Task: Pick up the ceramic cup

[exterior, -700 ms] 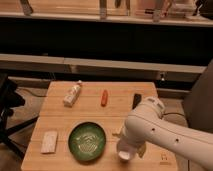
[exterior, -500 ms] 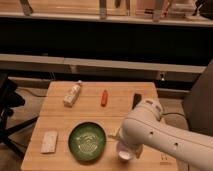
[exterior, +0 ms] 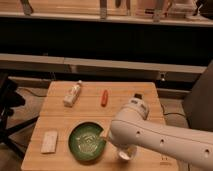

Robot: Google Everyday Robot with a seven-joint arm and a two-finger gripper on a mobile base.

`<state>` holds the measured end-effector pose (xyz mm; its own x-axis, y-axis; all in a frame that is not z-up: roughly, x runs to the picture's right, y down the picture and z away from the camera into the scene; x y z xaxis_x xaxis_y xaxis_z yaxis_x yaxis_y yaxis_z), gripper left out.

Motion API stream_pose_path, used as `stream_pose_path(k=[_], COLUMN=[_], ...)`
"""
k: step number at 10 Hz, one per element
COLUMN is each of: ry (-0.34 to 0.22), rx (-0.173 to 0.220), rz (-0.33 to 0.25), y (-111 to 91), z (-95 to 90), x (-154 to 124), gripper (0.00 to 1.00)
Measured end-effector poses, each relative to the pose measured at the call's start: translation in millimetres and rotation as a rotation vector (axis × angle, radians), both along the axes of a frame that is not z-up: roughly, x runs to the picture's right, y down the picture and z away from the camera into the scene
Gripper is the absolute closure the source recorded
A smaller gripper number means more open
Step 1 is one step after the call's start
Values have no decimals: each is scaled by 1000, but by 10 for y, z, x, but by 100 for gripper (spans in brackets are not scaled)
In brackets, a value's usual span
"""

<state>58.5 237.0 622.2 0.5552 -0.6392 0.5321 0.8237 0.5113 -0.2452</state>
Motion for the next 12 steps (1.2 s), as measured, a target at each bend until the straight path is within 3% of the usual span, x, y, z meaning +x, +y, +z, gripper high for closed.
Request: stream_pose_path(k=[3,8,12], ry=[-5,-6,-2], rx=[1,1,2], rz=[-21,-28,-39], y=[0,7,37], z=[15,126,209], x=[252,-162,118], gripper=[20,20,20])
